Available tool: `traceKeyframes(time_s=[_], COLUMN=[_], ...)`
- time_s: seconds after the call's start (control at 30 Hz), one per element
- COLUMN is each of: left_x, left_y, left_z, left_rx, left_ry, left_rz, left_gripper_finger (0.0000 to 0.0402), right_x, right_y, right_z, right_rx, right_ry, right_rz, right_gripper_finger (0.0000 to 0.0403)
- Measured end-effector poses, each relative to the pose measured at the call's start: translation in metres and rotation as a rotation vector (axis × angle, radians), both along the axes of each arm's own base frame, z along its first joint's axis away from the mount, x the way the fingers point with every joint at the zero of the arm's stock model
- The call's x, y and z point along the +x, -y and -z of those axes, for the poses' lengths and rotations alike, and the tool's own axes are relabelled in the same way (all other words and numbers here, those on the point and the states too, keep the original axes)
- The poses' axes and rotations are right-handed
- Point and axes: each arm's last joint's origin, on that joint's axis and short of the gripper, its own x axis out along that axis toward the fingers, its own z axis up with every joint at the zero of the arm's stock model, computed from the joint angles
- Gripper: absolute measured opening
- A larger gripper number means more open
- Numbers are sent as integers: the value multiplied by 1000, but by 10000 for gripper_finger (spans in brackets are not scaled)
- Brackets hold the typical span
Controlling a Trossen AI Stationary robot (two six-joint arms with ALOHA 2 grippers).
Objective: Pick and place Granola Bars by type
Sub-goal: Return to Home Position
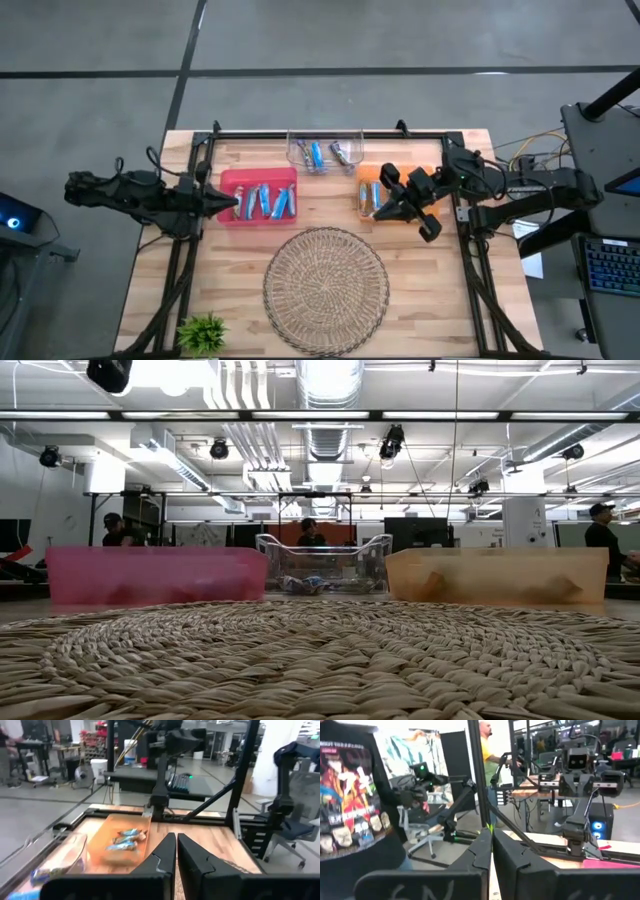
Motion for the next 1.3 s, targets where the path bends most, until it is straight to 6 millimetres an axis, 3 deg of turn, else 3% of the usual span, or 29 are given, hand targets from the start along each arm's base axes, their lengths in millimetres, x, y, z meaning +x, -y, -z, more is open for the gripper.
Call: traceKeyframes(time_s=[0.3, 0.87, 1.3], left_x=[-3, -5, -3], left_y=[-7, -10, -10], left_z=[11, 47, 55], left_rx=[-10, -41, -22], left_ry=[2, 13, -5], left_rz=[-39, 2, 2], left_gripper_finger=[0, 0, 0], right_x=[-16, -24, -54], right_y=[1, 3, 3], right_z=[11, 30, 69], right_rx=[-48, -79, -54], right_ry=[21, 1, 64], right_rz=[9, 6, 16], right_gripper_finger=[8, 8, 8])
